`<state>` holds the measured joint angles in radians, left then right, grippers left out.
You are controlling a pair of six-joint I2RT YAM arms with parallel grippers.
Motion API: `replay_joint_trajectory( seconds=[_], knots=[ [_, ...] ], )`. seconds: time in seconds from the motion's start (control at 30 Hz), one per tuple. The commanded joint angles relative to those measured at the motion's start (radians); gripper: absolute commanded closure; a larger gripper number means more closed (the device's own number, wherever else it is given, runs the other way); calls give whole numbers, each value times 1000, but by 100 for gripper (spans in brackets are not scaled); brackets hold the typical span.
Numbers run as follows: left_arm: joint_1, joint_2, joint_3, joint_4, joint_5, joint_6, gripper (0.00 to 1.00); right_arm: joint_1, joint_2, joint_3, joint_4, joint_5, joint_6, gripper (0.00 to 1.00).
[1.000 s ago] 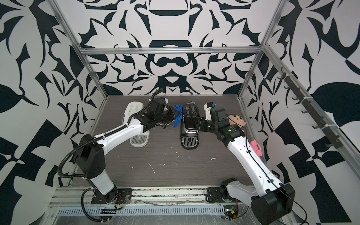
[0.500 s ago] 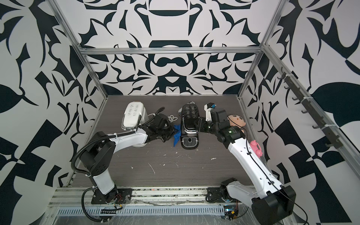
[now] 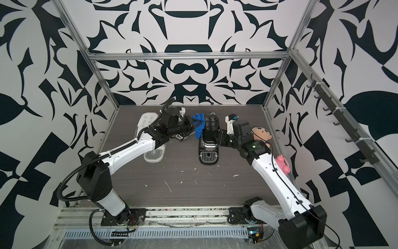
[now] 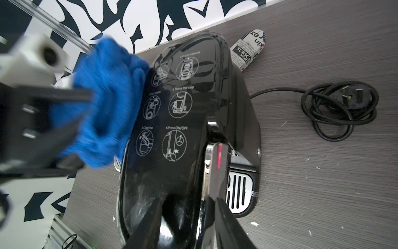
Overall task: Wipe the surface of a coffee machine
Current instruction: Wipe the dirt from the surface of the coffee machine.
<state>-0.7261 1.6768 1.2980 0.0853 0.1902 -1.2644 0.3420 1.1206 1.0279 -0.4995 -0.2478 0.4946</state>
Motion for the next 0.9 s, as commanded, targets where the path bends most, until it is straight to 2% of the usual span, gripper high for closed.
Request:
replay_joint_trajectory(
  seconds=[0.0,0.2,0.4,0.5,0.7,0.87],
  knots=[
    [-3,24,-123,74,9,-94,100,20,60,-66,-208,-41,-7,58],
    [-6,-2,-184,96,-3,-120,100,20,64,-84,-191,-38,-4,58],
    [-6,18,-131,74,-7,-93,100,20,49,-90,-193,-32,1,59],
    [-6,56,-133,129,7,-117,100,20,34,-89,-202,-27,2,59],
    [-6,132,-225,260,17,-203,100,20,33,-98,-201,-27,3,59],
    [-6,143,-296,287,-1,-222,100,20,30,-110,-199,-32,5,59]
  ],
)
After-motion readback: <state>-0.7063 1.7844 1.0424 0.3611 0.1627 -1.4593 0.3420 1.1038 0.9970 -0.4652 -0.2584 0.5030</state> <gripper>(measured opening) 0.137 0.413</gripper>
